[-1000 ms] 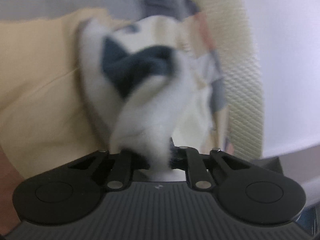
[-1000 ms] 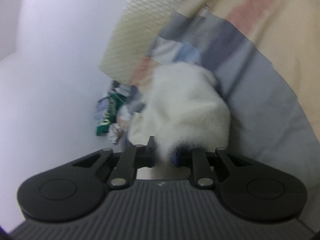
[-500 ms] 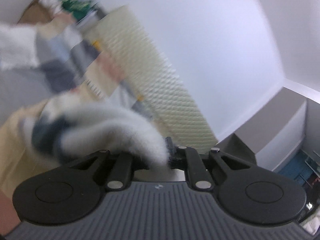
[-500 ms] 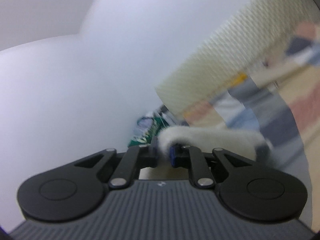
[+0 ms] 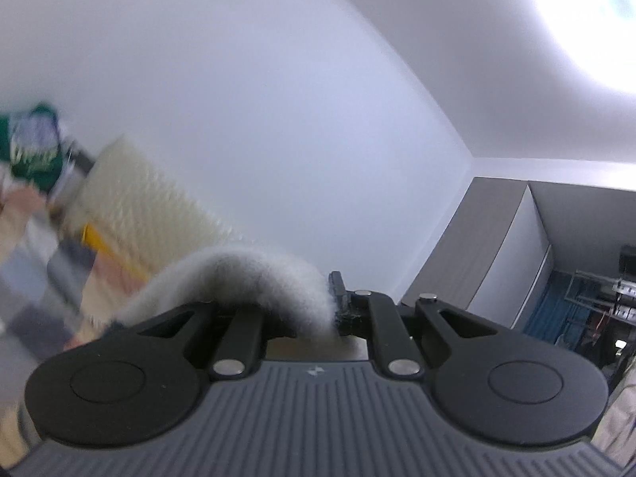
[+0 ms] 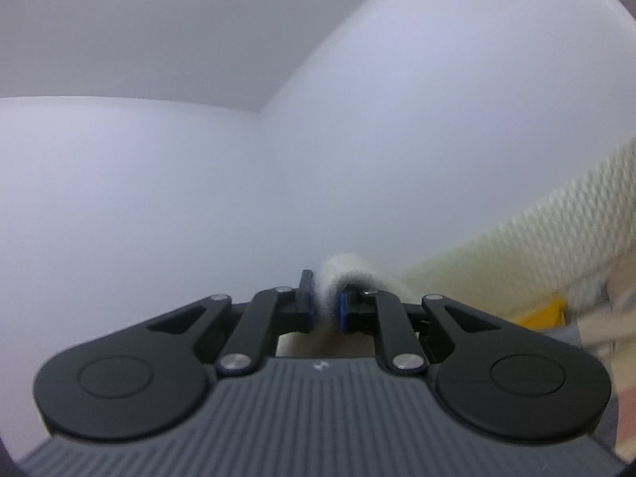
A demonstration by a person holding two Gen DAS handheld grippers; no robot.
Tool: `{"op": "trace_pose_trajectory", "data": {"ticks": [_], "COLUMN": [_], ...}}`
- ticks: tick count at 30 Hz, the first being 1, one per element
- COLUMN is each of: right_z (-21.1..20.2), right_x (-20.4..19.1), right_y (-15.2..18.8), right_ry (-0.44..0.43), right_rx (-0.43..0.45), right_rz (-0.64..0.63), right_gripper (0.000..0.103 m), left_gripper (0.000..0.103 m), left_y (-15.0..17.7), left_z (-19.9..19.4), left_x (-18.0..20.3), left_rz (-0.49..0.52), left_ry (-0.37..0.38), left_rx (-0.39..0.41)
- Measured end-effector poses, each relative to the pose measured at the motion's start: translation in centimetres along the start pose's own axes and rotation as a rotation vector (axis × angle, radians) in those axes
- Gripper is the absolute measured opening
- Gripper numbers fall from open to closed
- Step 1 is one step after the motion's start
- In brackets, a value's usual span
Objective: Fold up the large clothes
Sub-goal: 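Raise both held corners high and shake the blanket open, then lower the blanket onto the bed and open both grippers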
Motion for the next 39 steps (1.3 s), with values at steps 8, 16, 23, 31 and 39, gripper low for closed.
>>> {"op": "trace_pose_trajectory", "data": {"ticks": [8,16,23,31,39], "right_z": [6.3,14.7,24.7,29.1,28.7], "right_x": [5.4,18.7,29.9,39.5,42.3], "right_y": [-0.9,8.0,18.5,32.0,39.1], "right_ry": [0.163,0.307,0.43,0.508,0.528], "right_rx": [-0.07,-0.201,-0.269,-0.436,-0.532], "right_rz": [-0.055,-0.019,-0.035,0.006,0.054], "right_gripper": [0.015,0.015,0.015,0.016,0.031], "left_gripper": [0.014,0.014,0.014,0.015,0.064], "left_y": [0.5,8.6,15.9,29.4,34.5], "left_z": [9.8,23.3,38.1,47.8,47.5], "left_x": [-2.1,-15.3,-30.1,-45.8,-49.4], "left_rz": [0.063,-0.037,0.017,0.063,0.036], "left_ry": [-0.155,-0.31,-0.46,-0.585,-0.562], "left_rx": [-0.099,-0.213,-0.271,-0.476,-0.604]}}
Point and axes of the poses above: each gripper's, at about its wrist camera, not at the fingertips, and z roughly the way its jaws point, x to its right, y to its underside, the point moved 5 cm from there along z, roughly the way its jaws point, and after that the axes turned 7 degrees about -x, right-handed, at the moved point
